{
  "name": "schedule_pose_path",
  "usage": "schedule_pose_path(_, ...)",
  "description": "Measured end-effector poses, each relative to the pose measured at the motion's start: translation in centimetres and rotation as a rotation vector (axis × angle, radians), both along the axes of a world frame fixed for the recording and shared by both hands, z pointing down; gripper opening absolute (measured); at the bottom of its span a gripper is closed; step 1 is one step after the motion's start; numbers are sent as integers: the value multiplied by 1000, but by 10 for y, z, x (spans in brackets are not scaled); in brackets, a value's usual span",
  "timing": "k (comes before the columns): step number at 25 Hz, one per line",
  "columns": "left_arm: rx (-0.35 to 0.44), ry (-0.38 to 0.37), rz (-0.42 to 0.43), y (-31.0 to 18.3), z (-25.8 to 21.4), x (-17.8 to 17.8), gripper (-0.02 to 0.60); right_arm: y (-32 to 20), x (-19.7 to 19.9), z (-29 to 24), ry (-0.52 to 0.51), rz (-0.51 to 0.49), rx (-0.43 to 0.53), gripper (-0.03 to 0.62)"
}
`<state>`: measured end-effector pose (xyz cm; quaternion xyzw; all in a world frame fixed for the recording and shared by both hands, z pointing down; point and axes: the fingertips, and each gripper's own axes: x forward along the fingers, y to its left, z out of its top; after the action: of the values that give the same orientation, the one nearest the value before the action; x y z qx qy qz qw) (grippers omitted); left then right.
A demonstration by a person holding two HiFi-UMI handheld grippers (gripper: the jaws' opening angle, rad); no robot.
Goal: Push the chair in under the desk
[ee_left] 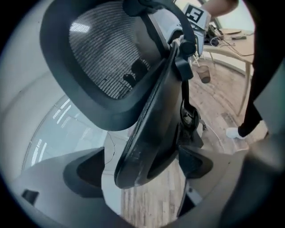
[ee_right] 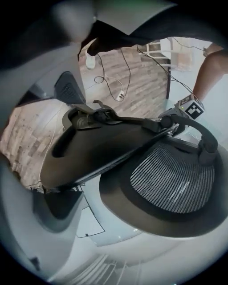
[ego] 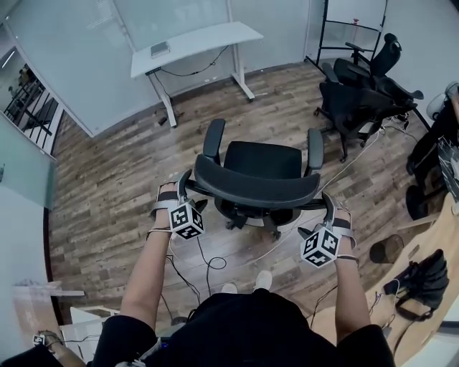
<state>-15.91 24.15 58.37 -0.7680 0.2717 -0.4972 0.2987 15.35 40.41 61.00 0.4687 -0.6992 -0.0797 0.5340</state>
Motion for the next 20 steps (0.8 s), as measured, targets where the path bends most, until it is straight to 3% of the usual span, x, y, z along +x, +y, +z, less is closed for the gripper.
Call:
schedule_pose_path(3, -16, -82, -3, -14, 13, 3, 509, -8, 8, 10, 60, -30, -40, 588)
schedule_pose_path(6, -72, -52, -43, -23, 24, 14, 509, -21, 15, 13, 163, -92, -55, 588)
schedule_pose_path(9, -112, -124, -72, -25, 38, 13, 520, -33, 12, 20, 233, -172, -73, 584)
schedule_pose_path(12, -143, -180, -72, -23, 43, 8, 520, -37, 1, 28, 168, -181, -96, 583)
schedule_pose_path(17, -143, -206, -75, -25, 41, 9, 518, -52, 3, 21, 124, -150, -9, 576)
schedule_pose_path(20, -144, -200, -86, -26, 42, 14, 518, -60, 13, 17, 139, -141, 6, 486)
